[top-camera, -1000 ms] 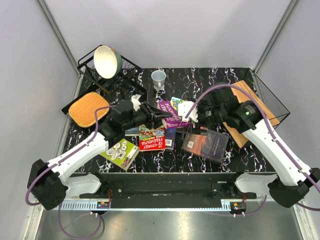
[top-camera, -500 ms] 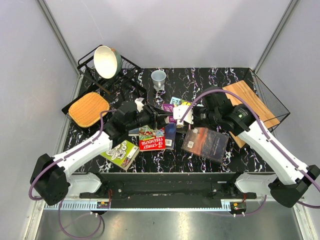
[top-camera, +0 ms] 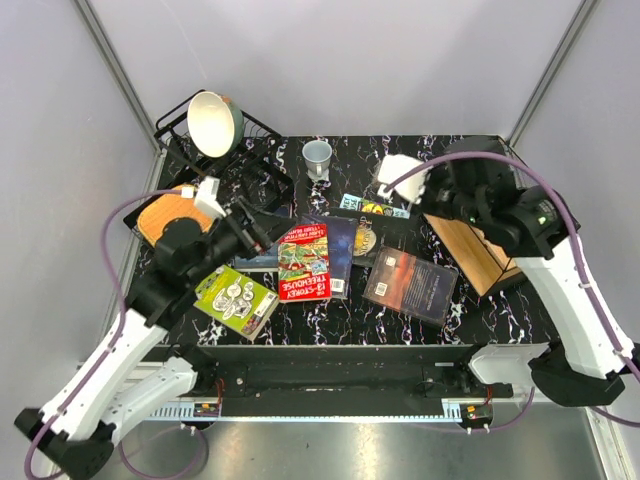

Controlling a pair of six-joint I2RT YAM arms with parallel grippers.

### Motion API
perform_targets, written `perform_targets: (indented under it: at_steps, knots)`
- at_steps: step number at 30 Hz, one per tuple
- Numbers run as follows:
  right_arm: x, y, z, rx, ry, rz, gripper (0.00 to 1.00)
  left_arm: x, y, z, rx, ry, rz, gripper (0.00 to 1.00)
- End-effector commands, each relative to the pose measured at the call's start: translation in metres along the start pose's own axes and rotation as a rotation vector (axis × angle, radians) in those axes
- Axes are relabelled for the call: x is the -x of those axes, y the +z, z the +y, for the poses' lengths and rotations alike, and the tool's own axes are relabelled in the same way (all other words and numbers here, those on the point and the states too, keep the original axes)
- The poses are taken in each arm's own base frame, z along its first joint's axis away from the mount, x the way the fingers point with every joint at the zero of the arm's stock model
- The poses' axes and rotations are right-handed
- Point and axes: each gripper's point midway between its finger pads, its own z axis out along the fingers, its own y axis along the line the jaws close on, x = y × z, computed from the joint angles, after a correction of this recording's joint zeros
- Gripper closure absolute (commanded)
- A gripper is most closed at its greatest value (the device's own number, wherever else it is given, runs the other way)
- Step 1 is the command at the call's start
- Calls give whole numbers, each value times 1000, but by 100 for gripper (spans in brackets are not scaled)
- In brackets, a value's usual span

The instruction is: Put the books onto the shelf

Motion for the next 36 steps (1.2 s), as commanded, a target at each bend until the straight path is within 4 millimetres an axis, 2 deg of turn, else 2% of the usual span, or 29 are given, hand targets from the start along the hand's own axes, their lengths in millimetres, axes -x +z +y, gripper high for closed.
perform_targets:
  at_steps: [1, 2, 3, 5, 6, 7, 10, 16, 19, 23, 24, 29, 31, 34, 36]
  knots:
    - [-64, -25, -50, -225, 87, 300, 100, -1, -29, 69, 281, 276, -13, 1]
    - [-73, -25, -56, -243, 113, 324, 100, -4, -34, 75, 287, 280, -17, 1]
    - [-95, -29, -67, -287, 170, 385, 100, -6, -35, 79, 292, 272, -19, 1]
    - [-116, -27, -79, -334, 221, 439, 100, -13, -38, 86, 291, 260, -13, 1]
    - [-135, -27, -84, -354, 254, 490, 100, -14, -38, 87, 288, 256, -10, 1]
    - [-141, -27, -92, -392, 277, 489, 100, -16, -38, 88, 284, 254, -3, 1]
    - [-160, -20, -100, -445, 309, 537, 100, -18, -39, 88, 278, 254, 0, 1]
    - [-191, 9, -101, -482, 336, 628, 100, -17, -41, 86, 265, 271, -9, 1]
    - [-205, 25, -100, -497, 339, 670, 95, -18, -41, 87, 260, 267, -8, 1]
    - [-223, 45, -88, -475, 326, 723, 81, -21, -42, 89, 256, 262, -6, 1]
    - [-226, 51, -83, -464, 339, 724, 70, -21, -42, 89, 253, 262, -6, 1]
    - [-236, 69, -49, -344, 375, 729, 44, -27, -43, 95, 255, 256, 9, 1]
    - [-233, 74, -33, -274, 411, 705, 33, -29, -42, 95, 251, 253, 11, 1]
    - [-233, 82, -19, -214, 447, 693, 30, -31, -40, 97, 244, 243, 16, 1]
    - [-233, 86, -16, -200, 466, 691, 30, -34, -39, 99, 240, 232, 22, 1]
